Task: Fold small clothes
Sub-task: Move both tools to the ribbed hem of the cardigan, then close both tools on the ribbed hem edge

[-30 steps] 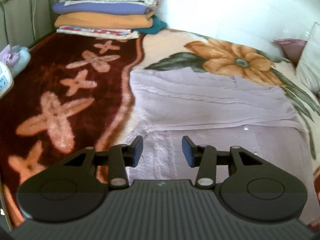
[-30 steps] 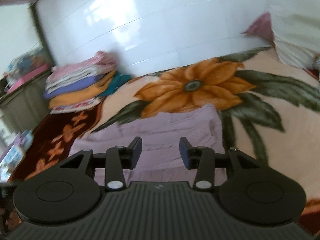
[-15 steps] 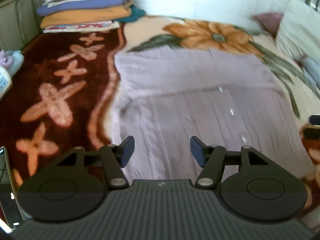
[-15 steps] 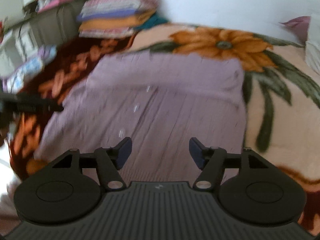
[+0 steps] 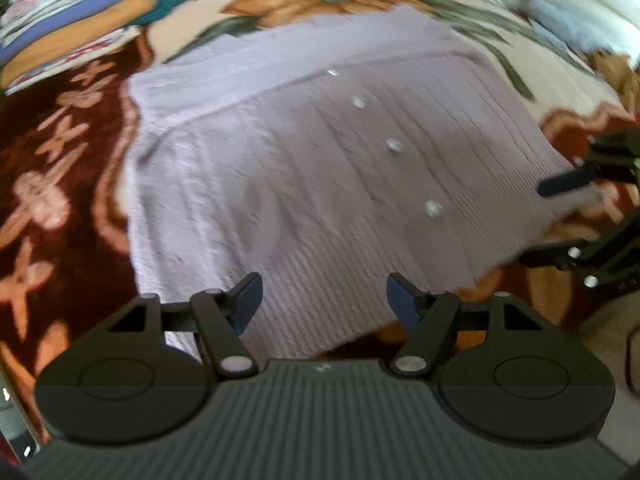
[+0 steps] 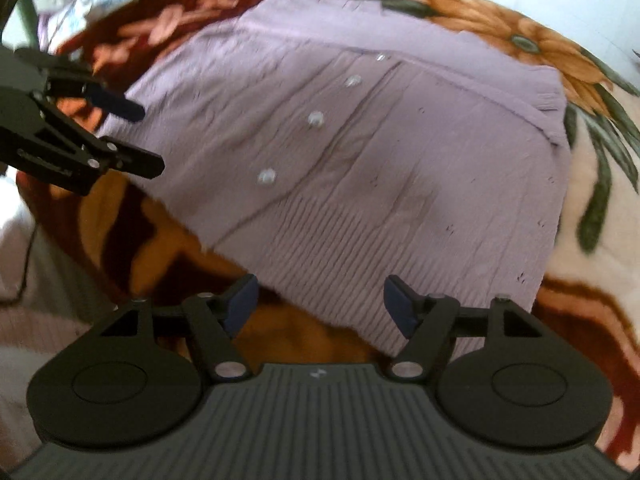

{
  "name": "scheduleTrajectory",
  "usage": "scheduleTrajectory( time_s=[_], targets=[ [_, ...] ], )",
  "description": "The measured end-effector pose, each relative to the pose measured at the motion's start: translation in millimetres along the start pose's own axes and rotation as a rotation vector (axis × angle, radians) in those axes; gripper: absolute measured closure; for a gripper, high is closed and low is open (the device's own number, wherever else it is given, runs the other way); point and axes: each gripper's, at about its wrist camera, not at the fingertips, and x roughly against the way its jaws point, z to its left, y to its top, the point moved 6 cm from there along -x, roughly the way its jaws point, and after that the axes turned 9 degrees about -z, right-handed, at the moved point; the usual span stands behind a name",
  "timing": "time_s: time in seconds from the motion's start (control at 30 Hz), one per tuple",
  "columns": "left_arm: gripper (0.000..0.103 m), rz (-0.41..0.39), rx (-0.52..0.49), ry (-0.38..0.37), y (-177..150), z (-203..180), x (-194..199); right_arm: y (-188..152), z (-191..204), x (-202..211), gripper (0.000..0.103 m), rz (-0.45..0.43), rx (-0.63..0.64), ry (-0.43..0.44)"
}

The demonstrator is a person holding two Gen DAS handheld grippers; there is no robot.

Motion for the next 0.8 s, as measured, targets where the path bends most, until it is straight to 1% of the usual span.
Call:
scheduleTrajectory(
  time_s=[0.03,0.13,0.23,0.27,0.33,0.37,0.5,0.67,0.8],
  targets=[
    [0.032,0.009,-0.017,-0.004,-3.2,-4.1,-0.6,-2.0,1.2,-2.2,0.027,0.007,0.016,-0.006],
    [0.032,0.041,-0.065,-0.008,-13.0,-13.3,-5.4,-3.1,1.2,-7.3,0.023,-0.009,0.036,-0.028],
    [0.031,0.065,-0.109,0.010,-21.7,-17.7,-13.8,-1.7,-1.1,-15.4,0.021,-0.016,0.038,-0.047],
    [0.029,0.055,-0.117,0.018,-22.5,-17.9,-15.9,-2.0,-1.6,-18.5,0.021,-0.019,0.039,-0.052],
    [0.018,0.030,-0.141,0.050,-22.0,-18.2,-18.6,-0.4,-3.7,-22.3,0.020,-0.036,0.029,-0.061],
    [0.017,0.017,-0.151,0.065,-21.2,-17.5,-20.0,0.5,-5.2,-24.2,0.020,-0.041,0.020,-0.067],
    [0.017,-0.011,-0.137,0.089,-15.6,-15.7,-26.1,3.4,-7.9,-29.4,0.020,-0.062,-0.001,-0.094],
    [0.016,-0.064,-0.179,0.127,-8.7,-19.4,-29.7,6.7,-9.0,-29.9,0.020,-0.095,-0.011,-0.133],
    [0.016,-0.087,-0.159,0.154,-3.7,-16.1,-31.7,10.2,-16.6,-28.3,0.020,-0.124,-0.027,-0.176]
  ],
)
